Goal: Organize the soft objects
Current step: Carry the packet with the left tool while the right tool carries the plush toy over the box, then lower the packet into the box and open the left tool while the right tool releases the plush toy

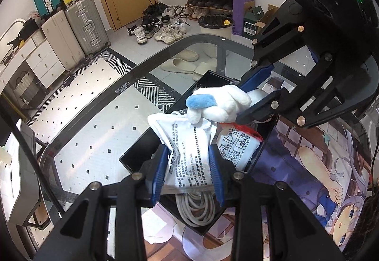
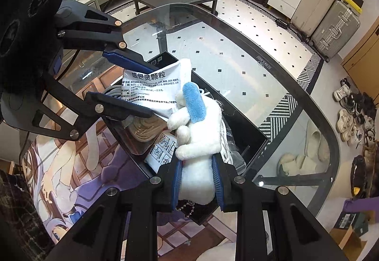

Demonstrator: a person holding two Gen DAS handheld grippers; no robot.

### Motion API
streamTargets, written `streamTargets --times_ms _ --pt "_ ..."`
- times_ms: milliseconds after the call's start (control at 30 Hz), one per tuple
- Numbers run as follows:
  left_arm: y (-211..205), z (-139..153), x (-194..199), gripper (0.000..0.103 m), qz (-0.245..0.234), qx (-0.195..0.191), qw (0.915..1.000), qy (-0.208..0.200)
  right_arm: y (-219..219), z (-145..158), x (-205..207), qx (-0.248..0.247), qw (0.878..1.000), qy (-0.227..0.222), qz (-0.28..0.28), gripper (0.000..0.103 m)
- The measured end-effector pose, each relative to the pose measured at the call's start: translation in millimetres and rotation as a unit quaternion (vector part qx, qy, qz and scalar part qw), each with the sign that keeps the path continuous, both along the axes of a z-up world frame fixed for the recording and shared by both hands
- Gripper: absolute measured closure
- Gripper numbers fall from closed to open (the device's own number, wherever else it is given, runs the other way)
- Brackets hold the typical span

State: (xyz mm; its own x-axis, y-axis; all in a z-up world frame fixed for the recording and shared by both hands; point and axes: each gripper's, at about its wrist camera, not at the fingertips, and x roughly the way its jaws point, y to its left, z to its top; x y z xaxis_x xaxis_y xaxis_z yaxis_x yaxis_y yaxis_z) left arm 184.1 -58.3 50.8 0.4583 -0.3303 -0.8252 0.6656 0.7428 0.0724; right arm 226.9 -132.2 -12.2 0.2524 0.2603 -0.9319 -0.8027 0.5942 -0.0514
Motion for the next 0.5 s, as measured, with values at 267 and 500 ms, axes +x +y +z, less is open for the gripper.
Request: streamTargets --times_ms 267,500 --pt "-1.9 -8.1 8.8 0.069 -0.001 0.001 0.9998 0.018 5.4 -15.3 13.0 -0.005 1.000 0.019 -0.004 0.079" --pt "-3.1 -11.1 15.2 0.067 0.008 0.001 0.9995 0.032 6.6 -23.5 23.6 -0.005 0.999 0.040 -0.014 0.079"
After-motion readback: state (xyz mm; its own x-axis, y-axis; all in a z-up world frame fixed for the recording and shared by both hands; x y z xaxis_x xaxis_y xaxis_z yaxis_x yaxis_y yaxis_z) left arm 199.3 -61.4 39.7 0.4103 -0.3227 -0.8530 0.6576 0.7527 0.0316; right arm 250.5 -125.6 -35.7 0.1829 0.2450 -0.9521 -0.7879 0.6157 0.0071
